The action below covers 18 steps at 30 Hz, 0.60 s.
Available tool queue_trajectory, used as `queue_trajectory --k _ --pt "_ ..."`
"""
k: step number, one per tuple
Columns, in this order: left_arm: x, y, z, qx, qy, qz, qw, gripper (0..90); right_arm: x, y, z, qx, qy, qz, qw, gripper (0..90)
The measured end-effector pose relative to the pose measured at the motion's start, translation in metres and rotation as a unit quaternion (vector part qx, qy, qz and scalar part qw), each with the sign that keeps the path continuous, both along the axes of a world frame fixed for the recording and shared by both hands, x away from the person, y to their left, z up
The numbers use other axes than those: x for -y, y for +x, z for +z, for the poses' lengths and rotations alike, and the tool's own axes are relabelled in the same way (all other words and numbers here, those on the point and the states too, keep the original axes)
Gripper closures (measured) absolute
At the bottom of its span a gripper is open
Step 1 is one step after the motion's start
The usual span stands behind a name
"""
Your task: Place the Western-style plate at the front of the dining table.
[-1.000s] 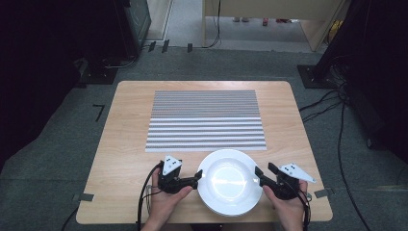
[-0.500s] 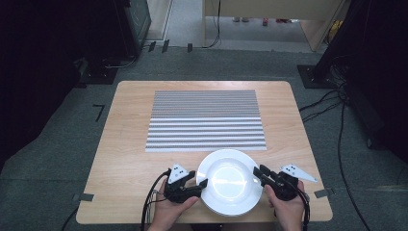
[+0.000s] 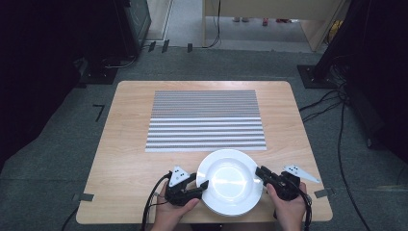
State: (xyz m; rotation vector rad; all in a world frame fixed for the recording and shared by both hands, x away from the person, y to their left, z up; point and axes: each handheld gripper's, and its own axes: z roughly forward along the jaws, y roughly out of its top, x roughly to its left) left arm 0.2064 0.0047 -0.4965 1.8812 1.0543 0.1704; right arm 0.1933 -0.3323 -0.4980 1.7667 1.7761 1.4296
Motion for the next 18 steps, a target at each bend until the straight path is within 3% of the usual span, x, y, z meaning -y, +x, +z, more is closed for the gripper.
queue_trajectory --k 2,9,18 --pt "-0.0003 -0.0002 0.0001 0.000 -0.001 0.000 1.0000 45.1 0.0013 -0.0007 0.0017 0.005 0.025 -0.001 0.9997 73.3" --pt "-0.0010 -0.0001 0.0000 -0.003 -0.003 -0.002 1.0000 45.1 0.0013 0.0001 -0.0019 0.006 0.027 -0.006 0.9996 76.8" --pt "-0.0012 -0.0003 -0.0005 -0.005 -0.003 -0.001 1.0000 45.3 0.0023 0.0012 -0.0036 -0.001 0.053 -0.009 0.9986 79.8"
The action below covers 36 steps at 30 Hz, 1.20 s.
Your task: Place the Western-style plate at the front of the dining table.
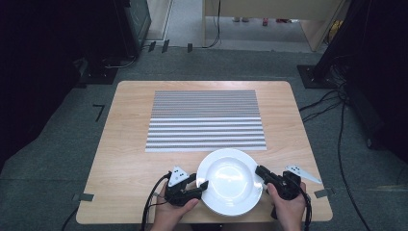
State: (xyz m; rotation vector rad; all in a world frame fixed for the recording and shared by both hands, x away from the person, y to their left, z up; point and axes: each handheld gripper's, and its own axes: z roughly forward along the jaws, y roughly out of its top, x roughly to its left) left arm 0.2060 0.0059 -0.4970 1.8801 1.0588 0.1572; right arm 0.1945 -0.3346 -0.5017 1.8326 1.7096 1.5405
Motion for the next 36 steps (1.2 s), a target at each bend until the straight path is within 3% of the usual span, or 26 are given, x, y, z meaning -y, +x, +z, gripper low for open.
queue_trajectory --k 4,11,16,20,24,32,36 --pt "-0.001 0.000 0.000 -0.001 -0.002 0.000 1.0000 45.5 0.001 -0.001 0.001 0.002 0.005 0.001 1.0000 80.0" --pt "-0.001 0.001 -0.001 -0.007 -0.009 0.003 0.9999 46.2 0.000 -0.003 0.005 0.021 0.049 0.009 0.9985 79.8" --pt "-0.003 0.002 -0.002 -0.015 -0.016 0.004 0.9997 46.3 -0.002 -0.003 0.005 0.026 0.046 0.008 0.9986 79.3" --pt "-0.004 0.003 -0.002 -0.022 -0.024 0.006 0.9995 46.6 -0.003 -0.004 0.007 0.047 0.050 0.017 0.9975 79.7" --pt "-0.004 0.001 -0.001 -0.014 -0.024 0.011 0.9996 49.0 -0.008 -0.005 0.009 0.076 0.060 0.036 0.9947 79.4" --pt "-0.005 -0.002 0.002 -0.001 -0.030 0.024 0.9993 55.2 -0.011 -0.004 0.003 0.058 0.056 0.029 0.9963 77.3" --pt "-0.010 -0.001 0.003 -0.009 -0.055 0.028 0.9981 60.3 -0.013 -0.006 0.006 0.066 0.056 0.024 0.9960 77.4"
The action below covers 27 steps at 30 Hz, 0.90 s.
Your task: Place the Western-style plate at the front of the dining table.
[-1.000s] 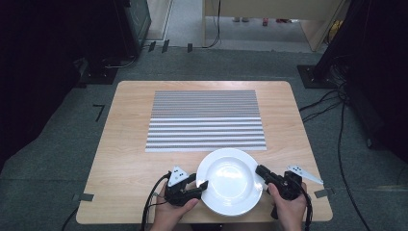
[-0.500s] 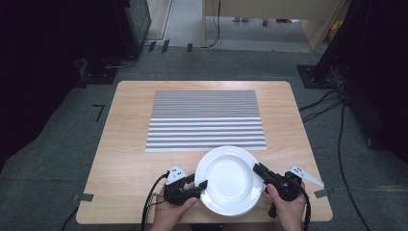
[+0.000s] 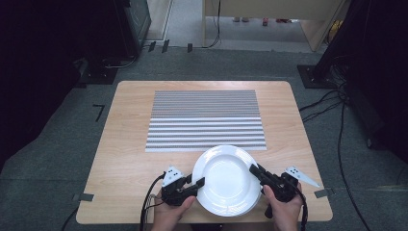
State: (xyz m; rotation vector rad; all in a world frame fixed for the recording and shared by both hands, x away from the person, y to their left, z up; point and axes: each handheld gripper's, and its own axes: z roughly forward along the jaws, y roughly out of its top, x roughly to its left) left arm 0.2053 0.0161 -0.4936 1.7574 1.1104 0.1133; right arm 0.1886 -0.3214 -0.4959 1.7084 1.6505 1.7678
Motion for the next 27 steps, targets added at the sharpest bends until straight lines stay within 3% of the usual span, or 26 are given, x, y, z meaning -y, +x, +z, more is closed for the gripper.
queue_trajectory --k 10,13,18,27 --pt "-0.006 0.007 0.000 -0.032 -0.026 0.018 0.9990 63.3 -0.012 -0.004 0.006 0.030 0.006 -0.033 0.9990 79.1" --pt "-0.012 0.010 0.003 -0.037 -0.044 0.020 0.9981 66.1 -0.014 -0.002 0.006 0.024 0.022 -0.036 0.9988 79.0" --pt "-0.017 0.018 0.012 -0.032 -0.064 0.026 0.9971 68.8 -0.019 0.003 0.010 0.026 0.023 -0.038 0.9987 77.6" --pt "-0.024 0.038 0.032 -0.016 -0.071 0.030 0.9969 71.3 -0.023 0.021 0.018 0.027 0.043 -0.041 0.9979 76.9"
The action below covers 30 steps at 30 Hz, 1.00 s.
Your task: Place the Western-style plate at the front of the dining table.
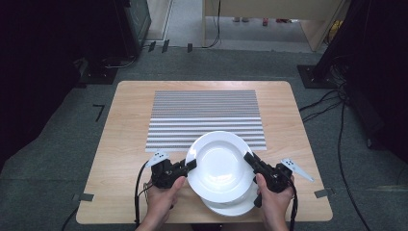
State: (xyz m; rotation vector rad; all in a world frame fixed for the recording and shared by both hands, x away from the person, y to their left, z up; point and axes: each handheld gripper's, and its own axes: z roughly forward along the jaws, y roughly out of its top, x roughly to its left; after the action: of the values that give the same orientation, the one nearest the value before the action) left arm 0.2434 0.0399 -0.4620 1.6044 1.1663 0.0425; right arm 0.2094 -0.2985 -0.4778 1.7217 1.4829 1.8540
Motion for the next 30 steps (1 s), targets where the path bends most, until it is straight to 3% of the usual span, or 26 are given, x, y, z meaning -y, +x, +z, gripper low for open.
queue_trajectory --k 11,15,30 --pt "-0.014 0.035 0.021 0.005 -0.003 0.018 0.9998 72.3 -0.012 0.039 0.019 0.010 -0.001 0.018 0.9998 77.0" --pt "-0.017 0.049 0.027 0.008 0.000 0.024 0.9997 72.6 -0.017 0.054 0.023 0.005 0.000 0.024 0.9997 76.7" --pt "-0.025 0.092 0.035 -0.006 -0.008 0.047 0.9988 72.9 -0.026 0.103 0.041 -0.006 -0.015 0.042 0.9990 77.2"
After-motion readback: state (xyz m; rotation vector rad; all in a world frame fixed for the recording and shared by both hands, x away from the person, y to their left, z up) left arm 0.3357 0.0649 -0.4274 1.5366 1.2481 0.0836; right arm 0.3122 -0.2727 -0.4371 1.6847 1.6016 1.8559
